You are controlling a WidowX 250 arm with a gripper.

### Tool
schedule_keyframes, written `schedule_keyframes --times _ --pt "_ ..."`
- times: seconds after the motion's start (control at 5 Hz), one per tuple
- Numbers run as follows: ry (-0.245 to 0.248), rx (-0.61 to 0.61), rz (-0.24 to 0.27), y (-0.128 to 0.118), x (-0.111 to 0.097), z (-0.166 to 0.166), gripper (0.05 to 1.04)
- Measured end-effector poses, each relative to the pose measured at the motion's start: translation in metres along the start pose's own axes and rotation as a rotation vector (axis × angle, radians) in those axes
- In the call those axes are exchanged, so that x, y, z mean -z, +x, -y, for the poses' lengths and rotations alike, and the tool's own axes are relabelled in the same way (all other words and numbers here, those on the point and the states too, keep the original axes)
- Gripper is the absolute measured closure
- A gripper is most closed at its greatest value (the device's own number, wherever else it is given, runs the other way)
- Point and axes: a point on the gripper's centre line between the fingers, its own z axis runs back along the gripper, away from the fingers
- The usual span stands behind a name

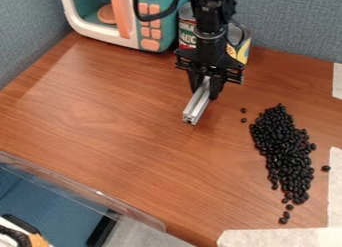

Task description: Sweep into pile

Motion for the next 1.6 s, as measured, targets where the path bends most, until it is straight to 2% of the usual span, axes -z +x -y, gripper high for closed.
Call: schedule_keyframes --times 0.4,0.6,0.8,1.0,1.2,1.6 --pt "0.02 0.166 -0.052 0.042 0.023 -0.001 0.715" --pt "0.005 0.269 -0.093 0.05 0.026 0.017 0.715" --pt "0.013 0.387 -0.026 0.062 0.024 0.049 0.715" --pt "0.014 0.49 -0.018 0.052 0.026 0.091 0.715" --pt "0.038 0.491 -0.021 0.039 0.024 0.096 0.715" --pt "0.048 0.504 -0.009 0.028 0.024 0.102 0.715"
